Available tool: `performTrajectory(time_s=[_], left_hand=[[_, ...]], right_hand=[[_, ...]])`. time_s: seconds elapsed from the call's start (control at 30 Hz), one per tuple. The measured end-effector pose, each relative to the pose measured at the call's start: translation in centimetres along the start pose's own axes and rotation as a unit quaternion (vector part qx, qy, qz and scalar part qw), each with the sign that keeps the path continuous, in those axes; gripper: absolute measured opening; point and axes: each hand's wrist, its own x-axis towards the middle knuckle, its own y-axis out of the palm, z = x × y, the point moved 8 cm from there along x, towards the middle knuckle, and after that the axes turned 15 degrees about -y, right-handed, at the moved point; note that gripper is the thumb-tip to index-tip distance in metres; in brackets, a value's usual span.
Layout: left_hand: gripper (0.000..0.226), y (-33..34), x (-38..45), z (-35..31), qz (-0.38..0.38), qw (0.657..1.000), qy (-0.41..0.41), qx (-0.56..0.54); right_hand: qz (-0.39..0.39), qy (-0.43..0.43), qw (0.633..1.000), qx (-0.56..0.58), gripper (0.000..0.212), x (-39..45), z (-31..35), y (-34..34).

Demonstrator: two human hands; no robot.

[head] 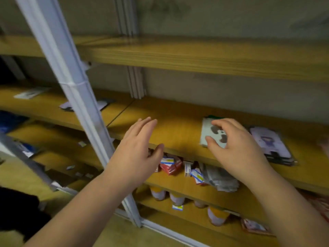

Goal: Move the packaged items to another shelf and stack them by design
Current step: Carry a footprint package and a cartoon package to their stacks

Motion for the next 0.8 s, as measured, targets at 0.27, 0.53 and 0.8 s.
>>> performTrajectory(time_s=[0.27,0.53,0.8], left_hand=[[0.069,-9.8,-0.2,14.7,-0.056,0.998,-0.04,0.006],[0.068,-14.9,0.5,26.7,-0.066,0.991,-0.113,0.019],[0.068,-16.4,4.9,34.5,-0.072,0.985,-0.157,0.02]], right_hand=[[0.016,-0.045,0.999,0.023,0.044,5.1,13.8,10.1],[0.055,-0.104,0.989,0.095,0.045,9.5,26.1,19.0],[0.068,-0.139,0.983,0.1,0.045,15.3,31.5,27.5]])
